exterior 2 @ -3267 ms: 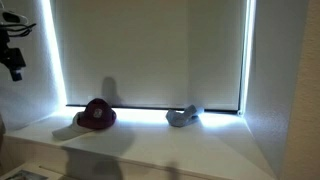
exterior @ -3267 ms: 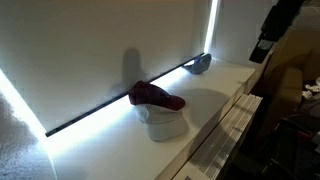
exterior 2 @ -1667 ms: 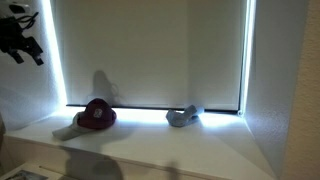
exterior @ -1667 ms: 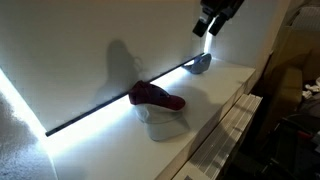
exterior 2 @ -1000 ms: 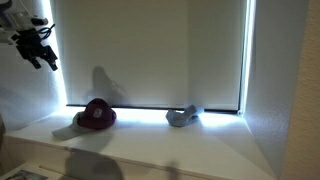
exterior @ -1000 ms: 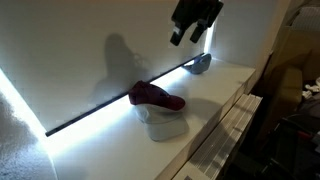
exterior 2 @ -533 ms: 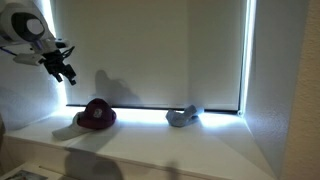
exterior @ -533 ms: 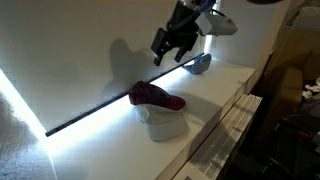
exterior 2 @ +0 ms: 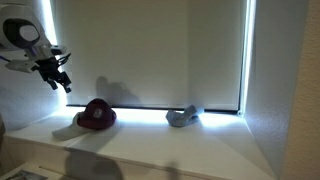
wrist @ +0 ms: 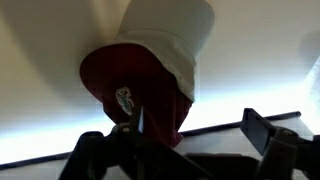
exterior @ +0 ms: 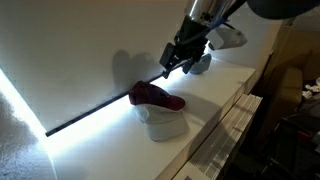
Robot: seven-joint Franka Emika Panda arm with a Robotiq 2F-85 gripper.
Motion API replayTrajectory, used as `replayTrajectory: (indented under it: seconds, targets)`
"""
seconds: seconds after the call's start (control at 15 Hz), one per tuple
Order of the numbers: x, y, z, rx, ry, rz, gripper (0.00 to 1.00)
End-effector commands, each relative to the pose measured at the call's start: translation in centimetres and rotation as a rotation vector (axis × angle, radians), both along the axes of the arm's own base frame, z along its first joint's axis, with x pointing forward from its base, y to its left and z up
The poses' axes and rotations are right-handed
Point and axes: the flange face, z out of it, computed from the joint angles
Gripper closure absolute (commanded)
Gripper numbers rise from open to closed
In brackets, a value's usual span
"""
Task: Move the red cap to the right side of the windowsill
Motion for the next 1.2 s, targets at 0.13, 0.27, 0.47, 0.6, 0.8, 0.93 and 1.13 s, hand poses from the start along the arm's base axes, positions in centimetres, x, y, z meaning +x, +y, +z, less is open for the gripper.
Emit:
replayTrajectory:
  seconds: [0.13, 0.27, 0.47, 0.6, 0.8, 0.93, 1.13]
  targets:
    - [4.4, 0.4, -1.6, 0.064, -0.119, -0.047, 0.00]
    - [7.1, 0.5, -2.8, 0.065, -0.143, -0.055, 0.00]
    - [10.7, 1.0, -5.0, 0.036, -0.138, -0.085, 0.00]
    - [12.8, 1.6, -6.9, 0.015, -0.108, -0.115, 0.00]
    - [12.1, 1.2, -7.0, 0.035, -0.110, -0.105, 0.00]
    - [12.6, 1.6, -7.4, 0.038, -0.108, -0.104, 0.00]
    - [13.5, 1.4, -8.3, -0.021, -0.059, -0.151, 0.00]
